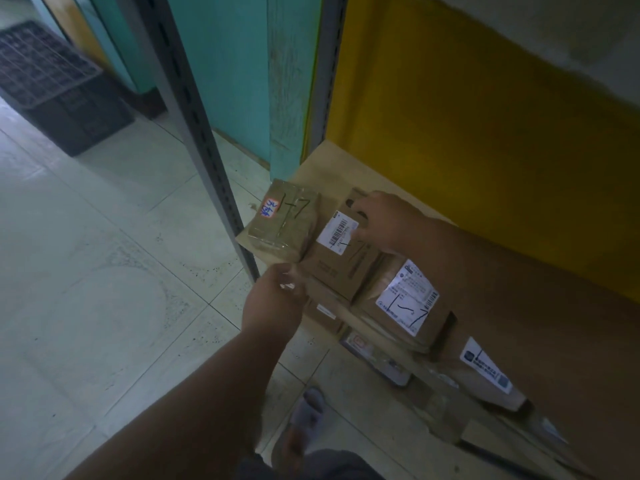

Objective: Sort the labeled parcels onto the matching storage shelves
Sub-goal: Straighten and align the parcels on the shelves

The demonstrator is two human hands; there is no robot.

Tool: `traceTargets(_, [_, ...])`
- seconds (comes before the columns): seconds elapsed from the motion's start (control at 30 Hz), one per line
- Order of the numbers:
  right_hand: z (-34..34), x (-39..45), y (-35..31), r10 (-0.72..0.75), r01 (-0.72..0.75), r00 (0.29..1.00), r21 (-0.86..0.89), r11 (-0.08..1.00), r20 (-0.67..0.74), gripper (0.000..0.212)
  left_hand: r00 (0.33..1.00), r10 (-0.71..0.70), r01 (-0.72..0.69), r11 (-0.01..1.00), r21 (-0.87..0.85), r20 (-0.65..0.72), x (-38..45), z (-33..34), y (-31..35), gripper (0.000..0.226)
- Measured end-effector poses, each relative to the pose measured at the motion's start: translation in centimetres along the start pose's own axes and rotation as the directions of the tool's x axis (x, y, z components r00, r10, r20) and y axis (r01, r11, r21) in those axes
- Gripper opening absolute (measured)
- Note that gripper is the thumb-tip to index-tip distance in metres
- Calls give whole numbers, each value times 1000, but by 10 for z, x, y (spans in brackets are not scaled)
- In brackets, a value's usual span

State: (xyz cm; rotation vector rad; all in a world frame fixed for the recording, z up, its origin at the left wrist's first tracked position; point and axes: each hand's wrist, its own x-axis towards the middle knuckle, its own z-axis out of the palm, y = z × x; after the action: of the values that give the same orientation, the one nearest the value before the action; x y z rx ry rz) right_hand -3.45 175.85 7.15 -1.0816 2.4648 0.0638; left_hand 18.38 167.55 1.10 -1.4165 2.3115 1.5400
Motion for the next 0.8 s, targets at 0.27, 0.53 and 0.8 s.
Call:
traceTargets(0.27, [2,25,-60,-37,49,998,254,966,-52,65,989,-125,82,913,-399,-83,20,-23,7,57])
traceTargets(0.53, [6,26,-61,50,-20,995,326,945,-84,58,999,-22,34,927,-374,36,42,-45,10,52])
traceTargets(0.8, [14,27,-60,68,-22,990,335,942,-126,51,996,16,15,940,-340,88,46,-50,3,52])
